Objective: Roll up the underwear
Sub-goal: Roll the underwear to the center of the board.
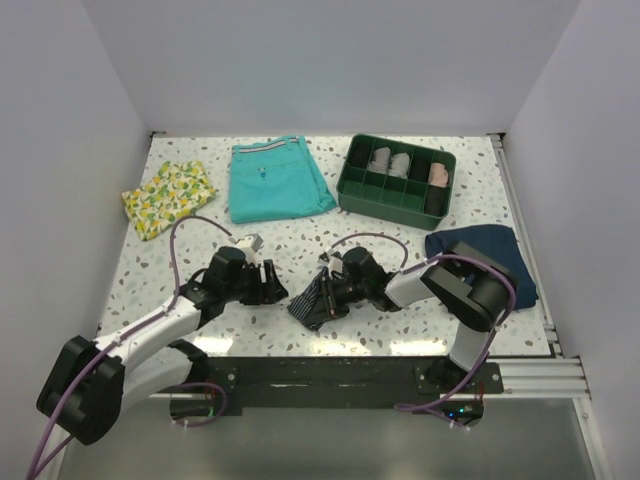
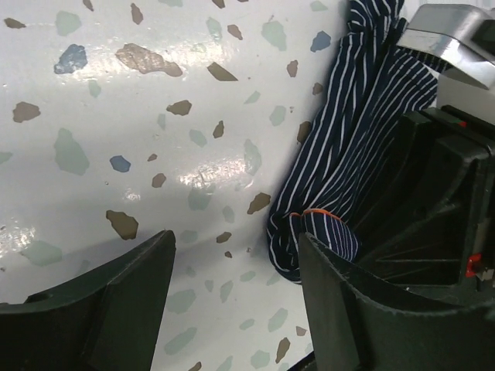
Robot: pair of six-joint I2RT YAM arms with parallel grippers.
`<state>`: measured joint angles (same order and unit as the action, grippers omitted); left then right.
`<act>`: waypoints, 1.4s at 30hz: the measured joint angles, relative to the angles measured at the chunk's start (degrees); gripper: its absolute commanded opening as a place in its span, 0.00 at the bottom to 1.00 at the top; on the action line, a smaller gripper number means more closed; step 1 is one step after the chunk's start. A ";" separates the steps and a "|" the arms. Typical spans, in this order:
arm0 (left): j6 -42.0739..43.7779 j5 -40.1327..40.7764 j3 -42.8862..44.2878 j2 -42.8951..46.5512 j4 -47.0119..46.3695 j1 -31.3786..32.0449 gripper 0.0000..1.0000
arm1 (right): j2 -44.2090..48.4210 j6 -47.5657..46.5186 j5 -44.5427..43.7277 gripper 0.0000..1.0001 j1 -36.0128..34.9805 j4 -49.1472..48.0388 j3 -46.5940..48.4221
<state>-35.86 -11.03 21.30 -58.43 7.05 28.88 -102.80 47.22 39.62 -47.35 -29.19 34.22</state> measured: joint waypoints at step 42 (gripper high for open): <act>-13.05 -0.02 -4.70 -9.81 -19.37 8.81 0.47 | 0.92 0.94 0.57 0.13 1.68 8.02 1.64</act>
<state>-48.90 -11.05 16.60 -68.25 -12.32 37.69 -101.89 48.16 40.18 -45.67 -21.17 35.86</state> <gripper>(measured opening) 0.566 0.211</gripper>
